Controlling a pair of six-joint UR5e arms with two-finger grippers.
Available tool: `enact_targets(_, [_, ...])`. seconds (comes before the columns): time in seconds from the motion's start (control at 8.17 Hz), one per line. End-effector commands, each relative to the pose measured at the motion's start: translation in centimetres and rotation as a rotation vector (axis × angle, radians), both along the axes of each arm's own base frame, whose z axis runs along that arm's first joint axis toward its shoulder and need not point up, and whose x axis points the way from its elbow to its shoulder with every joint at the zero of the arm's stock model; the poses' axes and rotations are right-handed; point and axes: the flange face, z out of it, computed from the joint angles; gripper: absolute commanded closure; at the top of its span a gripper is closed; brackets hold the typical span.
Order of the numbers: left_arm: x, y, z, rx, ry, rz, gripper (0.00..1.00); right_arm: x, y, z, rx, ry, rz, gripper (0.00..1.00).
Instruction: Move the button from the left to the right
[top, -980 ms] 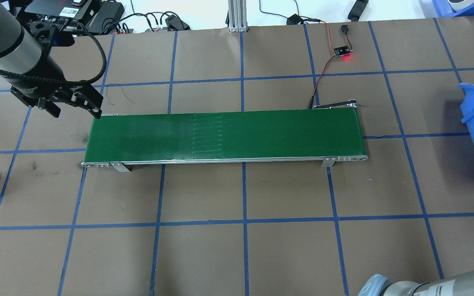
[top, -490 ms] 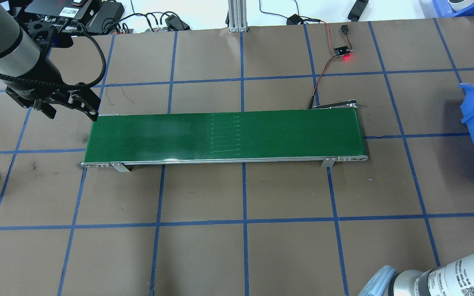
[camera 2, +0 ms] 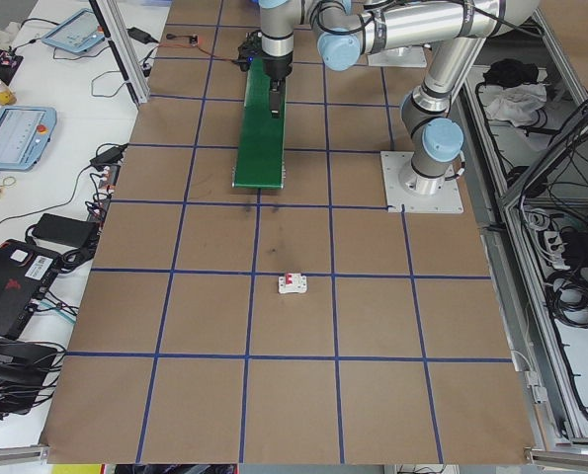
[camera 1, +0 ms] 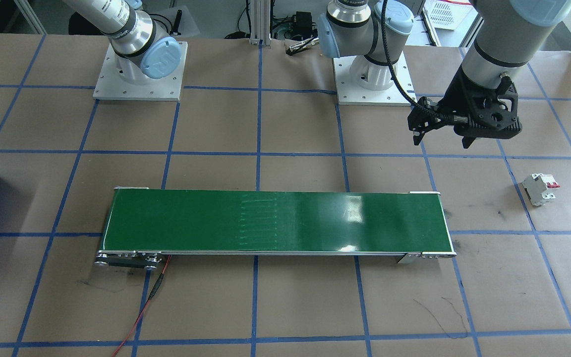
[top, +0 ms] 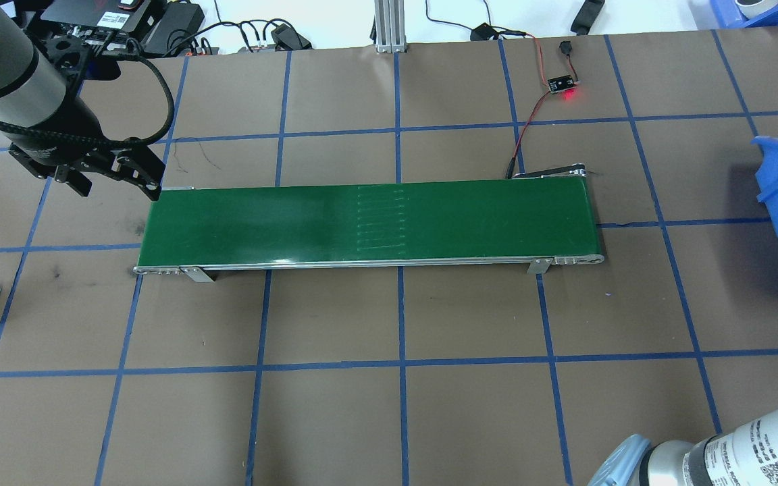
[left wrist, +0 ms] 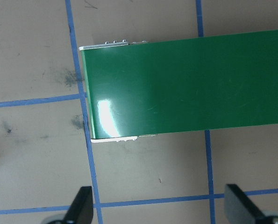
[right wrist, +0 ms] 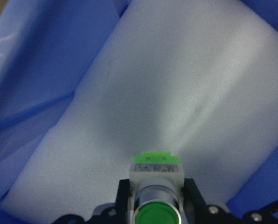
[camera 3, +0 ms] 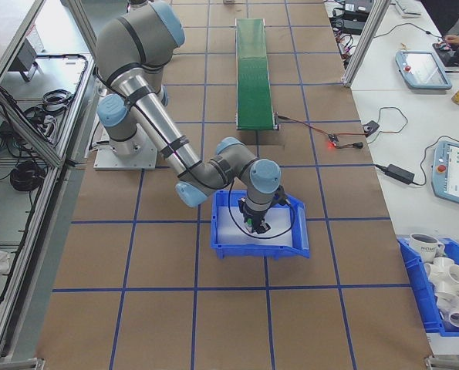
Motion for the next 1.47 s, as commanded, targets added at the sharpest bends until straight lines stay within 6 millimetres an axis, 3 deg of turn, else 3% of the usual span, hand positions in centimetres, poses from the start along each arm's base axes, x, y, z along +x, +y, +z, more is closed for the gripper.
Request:
enact_targets(0.0, [0.2, 0.0, 0.0, 0.002, 0.0, 0.002, 0.0, -0.1, -0.1, -1.2, 0.0, -0.002, 0.0, 0.49])
enact_targets(0.12, [0.0, 0.0, -0.2, 0.005, -0.001, 0.001, 0.0, 0.0, -0.1, -0.7, -0.007, 0.004, 0.002, 0.16])
enact_targets(0.24, [0.1, 0.0, -0.2, 0.005, -0.003, 0.001, 0.0, 0.3, -0.2, -0.1, -0.028, -0.007, 0.004, 0.0])
enact_targets(0.37, [0.1, -0.1, -0.6, 0.006, -0.007, -0.001, 0.0, 0.6, 0.0, 1.7, -0.047, 0.005, 0.004, 0.0])
enact_targets(0.61, [0.2, 0.0, -0.2, 0.0, -0.009, -0.005, 0.0, 4.0, 1.2, 8.7, -0.054, 0.012, 0.006, 0.0])
enact_targets(0.73, [0.2, 0.0, -0.4, 0.003, -0.007, -0.007, 0.0, 6.9, 1.7, 12.3, -0.06, 0.014, -0.024, 0.0])
enact_targets(1.1, [0.5, 0.0, -0.4, 0.003, -0.008, -0.001, 0.0, 18.1, 3.2, 20.4, -0.049, 0.006, -0.265, 0.0])
enact_targets(1.35, [0.5, 0.0, -0.4, 0.003, -0.008, -0.001, 0.0, 25.9, 3.9, 23.1, -0.017, -0.009, -0.456, 0.0])
